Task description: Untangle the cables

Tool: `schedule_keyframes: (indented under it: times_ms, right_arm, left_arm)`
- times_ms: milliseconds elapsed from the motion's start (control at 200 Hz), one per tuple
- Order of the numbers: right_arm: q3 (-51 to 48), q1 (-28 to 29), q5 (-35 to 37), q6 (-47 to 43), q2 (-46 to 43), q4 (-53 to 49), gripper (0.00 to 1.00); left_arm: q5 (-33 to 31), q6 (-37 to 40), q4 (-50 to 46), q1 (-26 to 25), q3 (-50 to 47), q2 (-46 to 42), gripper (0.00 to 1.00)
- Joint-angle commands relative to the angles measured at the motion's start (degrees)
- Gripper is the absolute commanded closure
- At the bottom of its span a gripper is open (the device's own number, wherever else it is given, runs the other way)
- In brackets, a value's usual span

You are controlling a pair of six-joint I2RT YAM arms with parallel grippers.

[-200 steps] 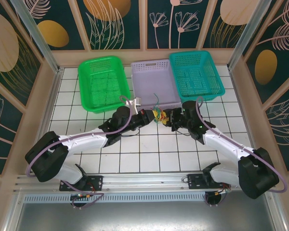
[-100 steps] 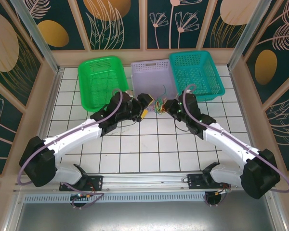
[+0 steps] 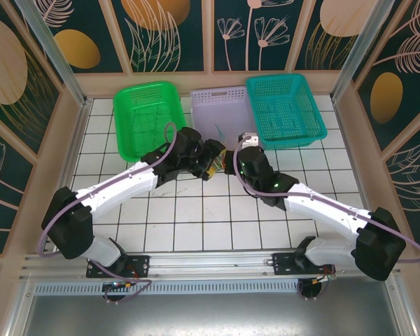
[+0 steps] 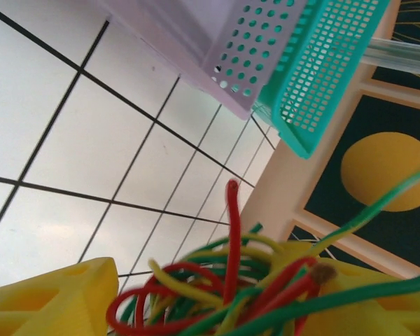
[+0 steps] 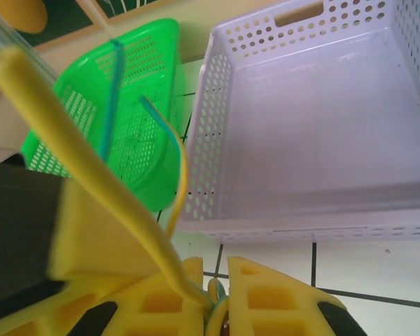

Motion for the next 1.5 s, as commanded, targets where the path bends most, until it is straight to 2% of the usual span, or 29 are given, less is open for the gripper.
schedule_keyframes:
  times_ms: [0, 210, 250, 330, 405, 470, 586, 666, 716, 771, 901, 996, 1066, 1261, 1366, 1496]
  right_arm:
    - [0.2, 1.7, 0.4, -4.3, -1.3, 5.4, 1.0]
    - [-1.3, 2.8, 0.6, -4.3, -3.5, 5.0, 1.0]
    - [-1.3, 2.7, 1.2, -3.6, -4.0, 4.2, 1.0]
    - [-0.5, 1.3, 0.9, 0.2, -4.5, 1.1, 1.0]
    - [-0.4, -2.0, -1.9, 6.5, -5.4, -2.1, 1.0]
    - [-1.1, -6.5, -7.9, 13.9, -6.1, -3.9, 1.0]
    - [-5.0, -18.5, -28.2, 33.6, -4.9, -4.9, 1.0]
    - [-10.6, -24.4, -43.0, 49.3, -2.4, -0.6, 1.0]
    - [-14.9, -25.2, -49.9, 58.6, -0.8, 6.2, 1.0]
    - [-18.0, -24.8, -54.0, 66.5, 0.8, 12.5, 1.0]
    - [-19.8, -23.4, -61.7, 76.1, 4.6, 14.2, 1.0]
    - [-20.3, -22.4, -64.5, 80.0, 5.2, 14.8, 1.0]
    - [-19.3, -22.5, -64.7, 79.2, 4.6, 10.7, 1.0]
    - [-21.1, -27.5, -58.5, 73.1, -3.2, -1.5, 1.0]
    - [-25.1, -29.0, -58.4, 75.3, -7.1, -0.8, 1.0]
    - [-25.0, -28.8, -58.8, 73.6, -6.7, -2.6, 1.0]
  left_arm:
    - [1.4, 3.7, -3.5, -0.2, 0.8, 2.7, 0.35]
    - [-0.1, 6.7, -5.4, -0.2, 1.8, 4.7, 0.59]
    - [-0.3, 6.5, -4.7, -0.2, 1.4, 4.4, 0.68]
    - [-2.5, 6.1, -4.2, -0.2, 0.7, 2.9, 1.0]
    - [-6.0, 6.5, -3.6, -0.2, 0.1, 0.5, 1.0]
    - [-9.3, 7.3, -0.4, -0.2, -1.5, -2.4, 1.0]
    - [-14.8, 10.3, 11.2, -0.2, -7.7, -8.7, 1.0]
    - [-18.6, 12.1, 22.7, -0.2, -15.3, -13.7, 1.0]
    - [-20.7, 12.9, 31.5, -0.2, -20.4, -16.6, 1.0]
    - [-21.7, 13.3, 40.4, -0.1, -25.9, -18.6, 1.0]
    - [-18.1, 15.4, 52.4, 0.1, -30.8, -18.7, 1.0]
    - [-15.9, 18.3, 55.4, 0.2, -31.9, -19.0, 1.0]
    - [-16.7, 18.9, 58.9, 0.2, -34.4, -20.1, 1.0]
    - [-15.5, 22.8, 58.3, 0.1, -37.2, -23.3, 1.0]
    - [-17.6, 25.2, 62.2, 0.1, -41.2, -27.7, 1.0]
    - [-18.3, 29.3, 61.9, 0.2, -42.1, -30.6, 1.0]
